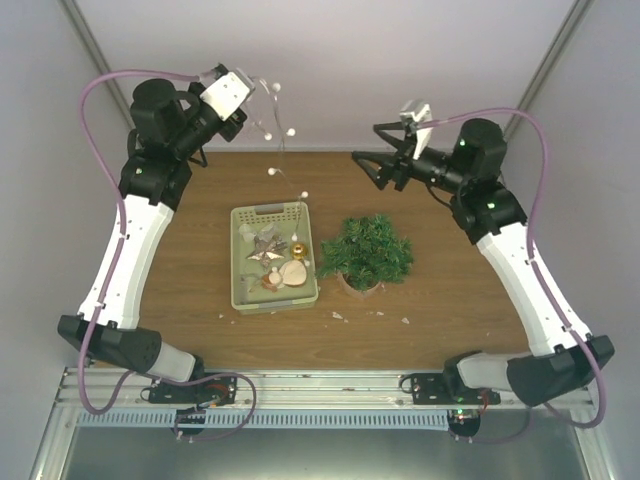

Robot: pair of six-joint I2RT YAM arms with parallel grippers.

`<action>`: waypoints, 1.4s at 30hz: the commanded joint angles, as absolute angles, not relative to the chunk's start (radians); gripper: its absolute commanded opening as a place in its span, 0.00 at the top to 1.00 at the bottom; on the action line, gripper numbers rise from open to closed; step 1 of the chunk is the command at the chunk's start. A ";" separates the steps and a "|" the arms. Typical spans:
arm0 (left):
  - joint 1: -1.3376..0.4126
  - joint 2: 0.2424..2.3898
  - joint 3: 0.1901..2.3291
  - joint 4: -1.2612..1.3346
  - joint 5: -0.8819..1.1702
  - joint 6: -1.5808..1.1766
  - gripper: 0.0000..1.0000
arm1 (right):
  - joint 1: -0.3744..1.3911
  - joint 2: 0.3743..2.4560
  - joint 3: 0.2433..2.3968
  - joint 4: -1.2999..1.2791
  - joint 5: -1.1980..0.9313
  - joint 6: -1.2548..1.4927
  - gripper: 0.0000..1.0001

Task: Decorate the small christmas tree

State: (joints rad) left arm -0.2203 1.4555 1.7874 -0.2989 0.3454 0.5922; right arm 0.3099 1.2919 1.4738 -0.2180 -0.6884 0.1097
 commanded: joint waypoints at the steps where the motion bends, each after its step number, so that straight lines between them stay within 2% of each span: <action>1: -0.234 1.455 1.844 -0.237 0.328 0.598 1.00 | 0.417 1.332 1.488 -0.219 -0.693 0.118 0.14; 8: -0.246 1.448 1.902 -0.245 0.324 0.591 1.00 | 0.532 1.442 1.498 -0.214 -0.615 0.080 0.14; 24: -0.251 1.501 2.150 -0.226 0.287 0.461 1.00 | 0.633 1.617 1.614 -0.248 -0.571 0.053 0.14; 42: -0.251 1.515 2.146 -0.201 0.340 0.378 1.00 | 0.724 1.752 1.773 -0.172 -0.574 0.063 0.15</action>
State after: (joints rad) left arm -0.2428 1.5040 2.1372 -0.2661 0.3168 0.4137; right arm 0.7040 1.7119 1.7340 -0.2081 -0.5735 0.0589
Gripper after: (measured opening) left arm 0.021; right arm 0.858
